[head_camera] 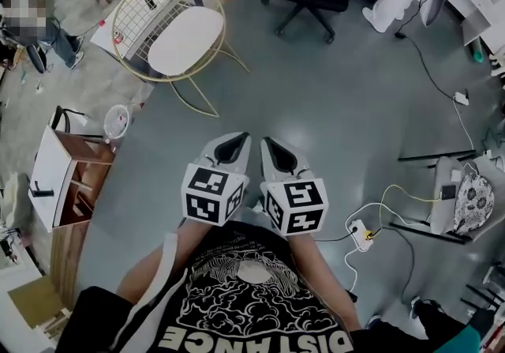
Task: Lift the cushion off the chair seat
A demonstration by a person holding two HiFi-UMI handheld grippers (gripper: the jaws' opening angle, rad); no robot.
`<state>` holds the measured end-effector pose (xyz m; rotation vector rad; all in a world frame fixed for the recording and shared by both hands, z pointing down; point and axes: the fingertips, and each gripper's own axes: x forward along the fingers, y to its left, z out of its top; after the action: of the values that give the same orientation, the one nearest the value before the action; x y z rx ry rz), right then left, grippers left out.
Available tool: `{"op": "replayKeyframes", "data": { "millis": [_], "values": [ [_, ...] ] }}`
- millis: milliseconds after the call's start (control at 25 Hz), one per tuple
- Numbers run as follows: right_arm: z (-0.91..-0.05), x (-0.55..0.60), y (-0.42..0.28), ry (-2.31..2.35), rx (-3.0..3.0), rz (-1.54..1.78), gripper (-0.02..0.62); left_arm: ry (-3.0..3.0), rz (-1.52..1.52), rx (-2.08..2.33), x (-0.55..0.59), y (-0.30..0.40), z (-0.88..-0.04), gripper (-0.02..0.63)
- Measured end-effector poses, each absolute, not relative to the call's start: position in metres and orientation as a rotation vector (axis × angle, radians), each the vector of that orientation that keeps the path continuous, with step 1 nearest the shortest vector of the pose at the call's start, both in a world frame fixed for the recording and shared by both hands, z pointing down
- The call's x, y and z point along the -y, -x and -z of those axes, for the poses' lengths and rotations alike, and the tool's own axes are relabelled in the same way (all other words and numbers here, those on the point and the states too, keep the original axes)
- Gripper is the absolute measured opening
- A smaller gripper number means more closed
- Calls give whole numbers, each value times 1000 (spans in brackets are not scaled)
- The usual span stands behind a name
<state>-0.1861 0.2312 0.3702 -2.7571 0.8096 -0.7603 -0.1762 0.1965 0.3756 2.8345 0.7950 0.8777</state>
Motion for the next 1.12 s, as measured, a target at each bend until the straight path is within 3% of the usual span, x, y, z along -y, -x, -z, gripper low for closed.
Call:
{"op": "replayKeyframes", "data": {
  "millis": [560,1120],
  "values": [
    [-374,-253,141,2795,-761,750,-3,-2823,-851,-894,-228,129,-379,-8],
    [-362,-201,16,2821,-683,867,-3,-2712,-889,-950,-178,3,-369,-9]
  ]
}}
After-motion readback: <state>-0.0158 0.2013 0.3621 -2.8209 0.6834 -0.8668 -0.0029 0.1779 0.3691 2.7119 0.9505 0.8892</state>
